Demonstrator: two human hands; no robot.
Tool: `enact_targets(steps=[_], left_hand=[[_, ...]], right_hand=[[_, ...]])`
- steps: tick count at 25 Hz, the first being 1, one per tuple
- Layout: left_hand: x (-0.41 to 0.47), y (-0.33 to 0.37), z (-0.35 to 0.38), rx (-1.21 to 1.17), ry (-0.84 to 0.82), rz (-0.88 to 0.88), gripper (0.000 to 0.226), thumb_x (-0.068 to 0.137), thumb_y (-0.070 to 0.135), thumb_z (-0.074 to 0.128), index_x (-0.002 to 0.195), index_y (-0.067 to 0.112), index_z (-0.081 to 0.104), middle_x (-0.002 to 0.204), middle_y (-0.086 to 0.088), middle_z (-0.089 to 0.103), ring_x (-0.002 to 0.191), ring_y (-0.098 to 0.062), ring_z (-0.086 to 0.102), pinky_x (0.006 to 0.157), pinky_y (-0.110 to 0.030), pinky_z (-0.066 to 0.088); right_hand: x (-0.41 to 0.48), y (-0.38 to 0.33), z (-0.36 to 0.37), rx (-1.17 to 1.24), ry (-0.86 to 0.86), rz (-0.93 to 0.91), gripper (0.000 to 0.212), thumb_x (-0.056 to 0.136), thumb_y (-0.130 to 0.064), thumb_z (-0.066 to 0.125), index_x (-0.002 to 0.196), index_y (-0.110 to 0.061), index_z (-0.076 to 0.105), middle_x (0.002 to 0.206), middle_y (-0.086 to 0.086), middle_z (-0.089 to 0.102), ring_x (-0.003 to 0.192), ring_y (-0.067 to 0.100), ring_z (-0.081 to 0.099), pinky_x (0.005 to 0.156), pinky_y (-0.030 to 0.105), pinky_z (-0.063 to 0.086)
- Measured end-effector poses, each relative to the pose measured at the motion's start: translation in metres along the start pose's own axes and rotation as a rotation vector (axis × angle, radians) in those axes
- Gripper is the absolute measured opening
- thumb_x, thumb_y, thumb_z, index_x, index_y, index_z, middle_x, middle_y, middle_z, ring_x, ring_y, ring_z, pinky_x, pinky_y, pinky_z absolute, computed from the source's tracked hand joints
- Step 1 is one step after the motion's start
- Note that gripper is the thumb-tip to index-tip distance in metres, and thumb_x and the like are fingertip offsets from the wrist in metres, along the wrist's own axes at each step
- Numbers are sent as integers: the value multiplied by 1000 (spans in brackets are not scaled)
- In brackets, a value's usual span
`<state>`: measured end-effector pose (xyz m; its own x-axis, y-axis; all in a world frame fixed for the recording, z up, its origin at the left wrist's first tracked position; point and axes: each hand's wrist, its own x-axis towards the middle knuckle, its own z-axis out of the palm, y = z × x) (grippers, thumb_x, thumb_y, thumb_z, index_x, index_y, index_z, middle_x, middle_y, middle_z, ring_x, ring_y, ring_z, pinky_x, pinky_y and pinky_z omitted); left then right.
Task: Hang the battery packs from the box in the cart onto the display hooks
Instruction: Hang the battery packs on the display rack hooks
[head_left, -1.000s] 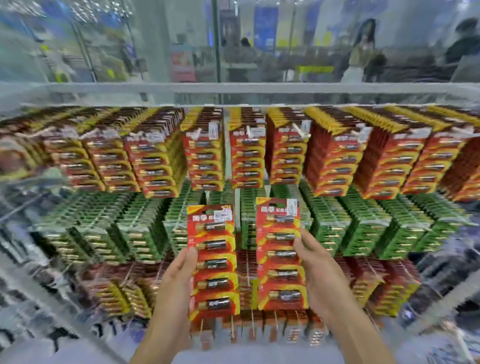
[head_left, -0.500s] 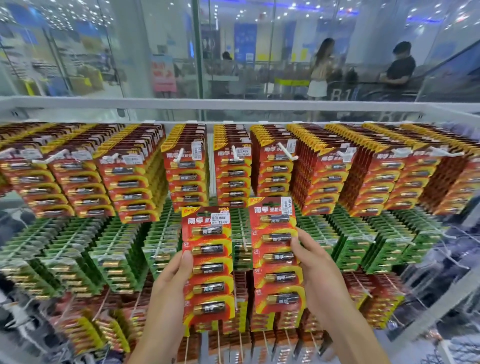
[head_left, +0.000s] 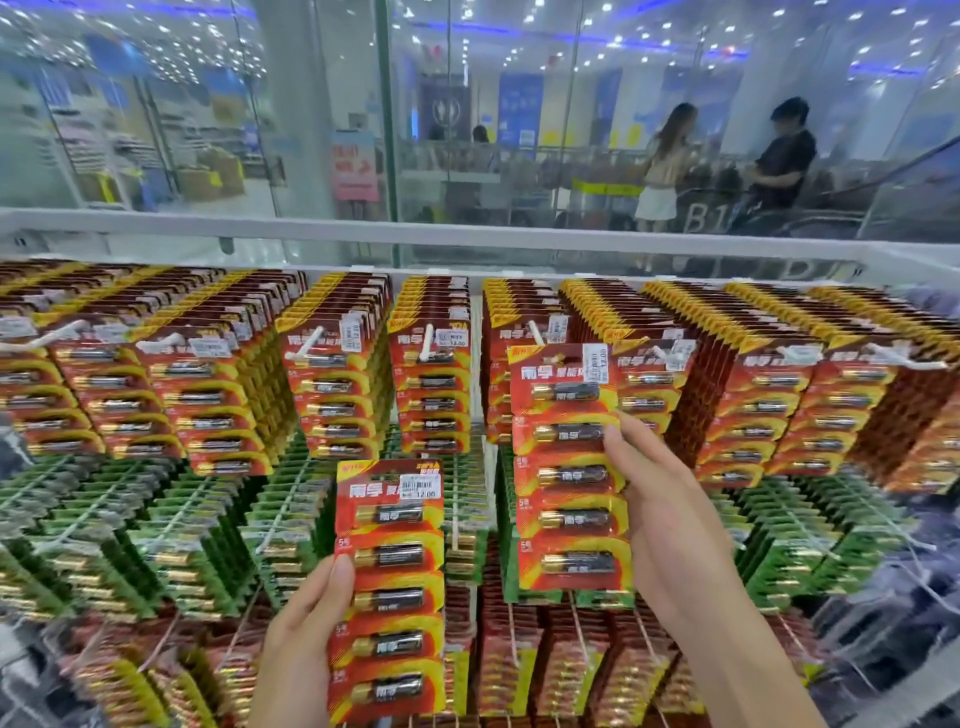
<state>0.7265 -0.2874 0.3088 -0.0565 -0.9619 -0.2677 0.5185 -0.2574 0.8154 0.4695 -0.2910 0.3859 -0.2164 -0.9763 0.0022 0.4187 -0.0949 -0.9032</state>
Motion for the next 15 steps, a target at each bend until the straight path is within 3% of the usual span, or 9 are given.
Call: enact_targets(steps=[5, 8, 11, 13, 15], left_hand=[[2, 12, 3, 38, 7, 11, 46, 86, 38, 64, 122, 11, 73, 115, -24, 75, 104, -49, 72, 102, -69, 47], [0, 19, 1, 46, 22, 37, 46, 86, 42, 69, 121, 13, 75, 116, -26, 74, 102, -50, 72, 98, -66, 51], [1, 29, -6, 40, 24, 53, 58, 82, 50, 78, 128, 16, 71, 121, -26, 71, 104, -49, 71, 94, -61, 52], [4, 36, -13, 50, 21, 80, 57, 84, 52, 70, 129, 17, 71, 121, -26, 72, 102, -48, 71, 92, -60, 53], [6, 42, -20, 76, 13, 108, 55, 87, 51, 64, 130, 17, 70, 120, -24, 73, 102, -47, 72, 94, -61, 53]], right_hand=[[21, 17, 2, 14, 69, 39, 36, 94, -38, 69, 129, -32, 68, 131, 0, 71, 118, 28, 70, 100, 58, 54], [34, 23, 11, -33, 122, 0, 15, 100, -34, 63, 115, -34, 68, 112, -5, 78, 103, 20, 76, 88, 48, 59], [53, 25, 23, -86, 130, 4, 29, 105, -36, 55, 128, -24, 66, 117, 2, 77, 102, 24, 76, 84, 48, 61], [68, 29, 28, -120, 174, -9, 26, 107, -37, 52, 120, -23, 70, 111, 3, 78, 99, 25, 76, 89, 51, 60], [77, 30, 34, -142, 183, -16, 25, 107, -38, 52, 118, -25, 70, 108, -2, 79, 96, 19, 77, 86, 46, 62]])
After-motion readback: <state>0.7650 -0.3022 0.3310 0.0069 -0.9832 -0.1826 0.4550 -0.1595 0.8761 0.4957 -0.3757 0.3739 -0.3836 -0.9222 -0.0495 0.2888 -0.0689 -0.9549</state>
